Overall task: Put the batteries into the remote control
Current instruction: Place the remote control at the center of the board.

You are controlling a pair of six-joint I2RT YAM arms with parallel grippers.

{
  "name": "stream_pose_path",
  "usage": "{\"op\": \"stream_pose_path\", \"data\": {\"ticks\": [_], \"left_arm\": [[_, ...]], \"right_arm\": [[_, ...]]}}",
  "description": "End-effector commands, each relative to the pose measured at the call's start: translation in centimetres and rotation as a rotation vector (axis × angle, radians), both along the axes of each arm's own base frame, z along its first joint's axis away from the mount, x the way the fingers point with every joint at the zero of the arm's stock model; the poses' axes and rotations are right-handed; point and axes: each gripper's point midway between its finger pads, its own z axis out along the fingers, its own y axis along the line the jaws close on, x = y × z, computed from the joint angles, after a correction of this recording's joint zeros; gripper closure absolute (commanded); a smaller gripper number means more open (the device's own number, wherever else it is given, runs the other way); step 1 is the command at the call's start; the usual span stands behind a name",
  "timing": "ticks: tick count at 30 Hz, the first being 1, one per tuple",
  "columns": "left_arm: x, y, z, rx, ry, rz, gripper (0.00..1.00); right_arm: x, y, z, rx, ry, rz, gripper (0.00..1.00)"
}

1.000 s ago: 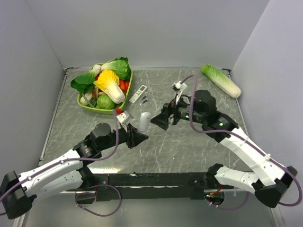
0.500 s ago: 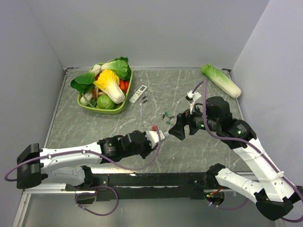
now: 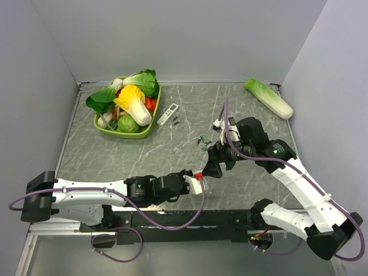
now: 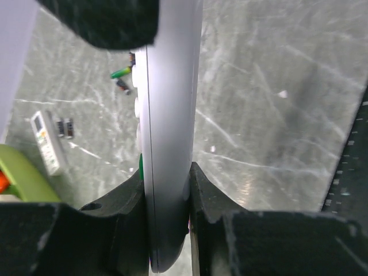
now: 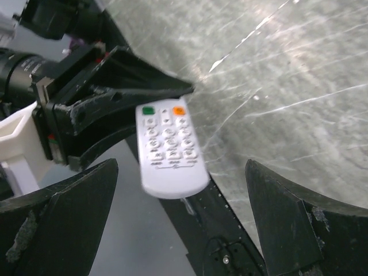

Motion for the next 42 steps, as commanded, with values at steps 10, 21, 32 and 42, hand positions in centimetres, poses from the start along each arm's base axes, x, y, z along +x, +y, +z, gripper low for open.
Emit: {"op": "stream_pose_path", "data": {"ticks": [10,21,32,42], "left_arm": [[1.6,0.0,1.5,0.034,-0.19,0.026,0.97],[1.1,0.2,0.8,0.053,-0.174,0.022,0.94],[1.7,2.3,0.4,0.043,-0.133,0.142,0.23],[2.5,3.6,3.8,-0.216,0.107,0.257,0.01]], "right_arm": [[-2.2,2.4,-3.1,-0.059,0.087,0.216,0.06],[-1.9,3.1,-3.6,-0.048,0.091,0.251,0.49],[0.5,2.3,-4.2,-0.102,0.013,0.11,0.97],[8.8,-4.4,-5.5,-0.266,-0.131,-0.465,1.0]]}}
